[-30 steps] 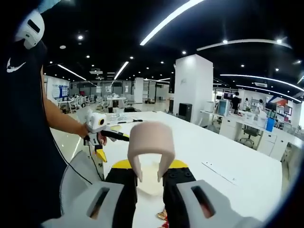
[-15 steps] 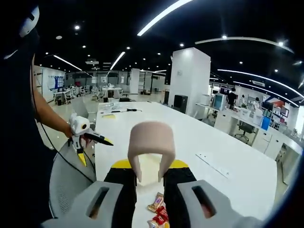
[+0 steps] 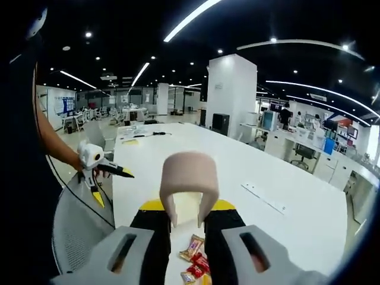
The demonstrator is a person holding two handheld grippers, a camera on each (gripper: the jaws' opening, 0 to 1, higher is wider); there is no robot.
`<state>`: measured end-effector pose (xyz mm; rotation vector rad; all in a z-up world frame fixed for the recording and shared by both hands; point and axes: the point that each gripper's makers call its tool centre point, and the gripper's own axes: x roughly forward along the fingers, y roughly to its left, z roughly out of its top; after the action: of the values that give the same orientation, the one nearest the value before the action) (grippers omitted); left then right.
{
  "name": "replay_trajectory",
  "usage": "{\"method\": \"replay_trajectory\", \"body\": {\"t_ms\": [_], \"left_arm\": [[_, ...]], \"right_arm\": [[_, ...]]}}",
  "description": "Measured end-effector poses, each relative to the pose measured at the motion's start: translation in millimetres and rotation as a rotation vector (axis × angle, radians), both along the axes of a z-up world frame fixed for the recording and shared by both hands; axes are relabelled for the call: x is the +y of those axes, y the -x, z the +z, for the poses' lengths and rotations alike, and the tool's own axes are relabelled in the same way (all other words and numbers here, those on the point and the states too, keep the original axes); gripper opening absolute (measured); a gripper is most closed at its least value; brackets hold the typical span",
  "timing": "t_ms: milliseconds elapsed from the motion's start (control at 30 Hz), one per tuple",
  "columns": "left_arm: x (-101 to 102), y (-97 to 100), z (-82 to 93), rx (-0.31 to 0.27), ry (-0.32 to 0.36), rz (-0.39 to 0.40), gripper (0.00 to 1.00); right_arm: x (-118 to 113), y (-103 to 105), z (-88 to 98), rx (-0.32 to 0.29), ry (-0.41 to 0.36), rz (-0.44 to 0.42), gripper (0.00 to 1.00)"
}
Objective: Place the target food into the container with the food tongs after gripping and lifting it, then release it inside without dropping or visibly crushing the food.
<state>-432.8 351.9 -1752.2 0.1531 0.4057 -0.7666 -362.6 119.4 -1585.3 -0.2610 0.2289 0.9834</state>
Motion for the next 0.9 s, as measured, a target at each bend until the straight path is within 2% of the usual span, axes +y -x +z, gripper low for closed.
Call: {"method": "replay_trajectory", "body": {"t_ms": [67, 200, 333, 433, 533, 767, 900], "left_arm": [[-5.8, 3.1, 2.3, -0.004, 0.029, -0.026, 0.99], [-6.8, 6.0, -1.0, -0.007, -0.003, -0.027, 0.99], [-0.7, -0.5, 3.3, -0.042, -0.012, 0.005, 0.99], [3.7, -2.4, 5.8, -0.036, 0.002, 0.027, 0.98], [6.5, -4.7, 17.2, -0.084, 0.022, 0.049, 0.98], [4.9, -4.8, 16.1, -0.033, 0.084, 0.051, 0.99], [-0.4, -2.9, 18.4, -0.028, 0.115, 0.033, 0.99]], "right_arm": [[0.7, -4.6, -4.7, -0.002, 0.001, -0.002, 0.20], [3.8, -11.3, -17.1, 0.006, 0.008, -0.013, 0.20], [4.9, -12.6, -26.4, 0.019, -0.002, -0.012, 0.20], [4.4, -15.2, -36.1, 0.037, -0.005, -0.017, 0.20], [3.9, -17.3, -45.0, 0.058, -0.014, -0.022, 0.20], [2.2, -25.0, -66.0, 0.075, -0.007, -0.022, 0.20], [4.7, -28.7, -80.1, 0.098, -0.005, -0.027, 0.20]]}}
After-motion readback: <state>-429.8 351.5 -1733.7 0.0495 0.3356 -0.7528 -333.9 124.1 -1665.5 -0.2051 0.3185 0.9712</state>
